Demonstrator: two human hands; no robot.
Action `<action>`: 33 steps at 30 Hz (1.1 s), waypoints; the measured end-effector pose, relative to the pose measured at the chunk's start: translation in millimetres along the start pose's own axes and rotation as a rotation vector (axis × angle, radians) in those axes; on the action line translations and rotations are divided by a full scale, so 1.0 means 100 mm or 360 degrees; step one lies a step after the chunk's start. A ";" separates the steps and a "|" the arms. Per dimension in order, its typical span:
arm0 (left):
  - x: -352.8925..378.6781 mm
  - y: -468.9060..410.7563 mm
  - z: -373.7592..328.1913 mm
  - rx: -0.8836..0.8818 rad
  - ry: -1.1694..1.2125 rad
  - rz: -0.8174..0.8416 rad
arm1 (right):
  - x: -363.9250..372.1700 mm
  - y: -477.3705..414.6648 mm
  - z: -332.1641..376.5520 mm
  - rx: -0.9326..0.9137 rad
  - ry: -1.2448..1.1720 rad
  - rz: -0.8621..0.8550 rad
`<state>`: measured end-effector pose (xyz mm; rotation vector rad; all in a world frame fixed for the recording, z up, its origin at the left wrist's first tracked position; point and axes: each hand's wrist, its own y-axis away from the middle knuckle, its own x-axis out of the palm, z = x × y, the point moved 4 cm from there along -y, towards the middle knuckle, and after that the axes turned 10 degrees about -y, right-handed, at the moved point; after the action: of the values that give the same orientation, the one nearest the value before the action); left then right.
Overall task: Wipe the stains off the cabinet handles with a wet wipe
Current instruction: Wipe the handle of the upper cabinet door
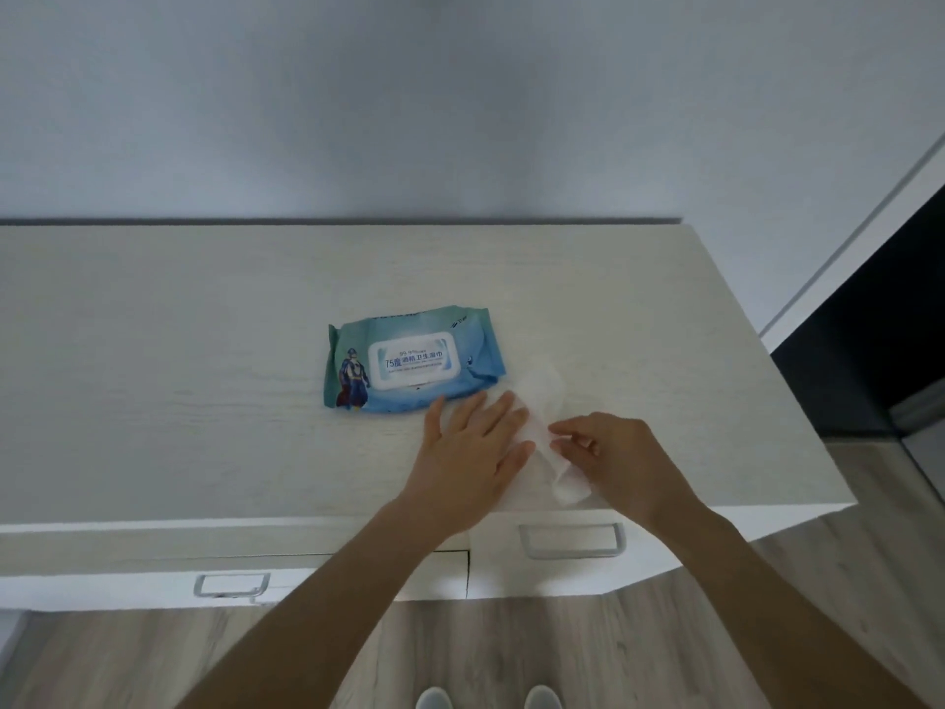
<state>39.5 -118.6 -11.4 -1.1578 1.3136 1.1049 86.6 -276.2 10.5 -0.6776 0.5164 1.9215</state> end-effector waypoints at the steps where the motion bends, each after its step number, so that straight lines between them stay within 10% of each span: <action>1: 0.02 -0.02 -0.01 -0.0012 0.0029 0.0018 | -0.02 -0.02 -0.04 -0.0001 0.0048 0.0001; 7: -0.01 -0.08 -0.08 -0.0313 0.0287 -0.0183 | -0.21 -0.21 0.03 -0.0575 0.0326 -0.0188; 16: -0.06 -0.12 -0.15 -0.0439 0.0641 -0.0302 | -0.03 -0.32 -0.07 -0.0463 0.0404 -0.0007; 23: -0.54 -0.20 -0.27 -0.0185 0.0221 -0.1062 | -0.37 -0.18 0.29 -0.0836 0.0320 -0.0690; 33: -0.12 0.17 -0.36 -0.0080 0.0319 -0.0633 | -0.08 0.17 -0.04 -0.0651 0.0124 -0.0212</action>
<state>18.6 -151.9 3.3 -1.5205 1.1414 0.7492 75.2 -291.2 14.1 -1.0251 0.1177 1.8951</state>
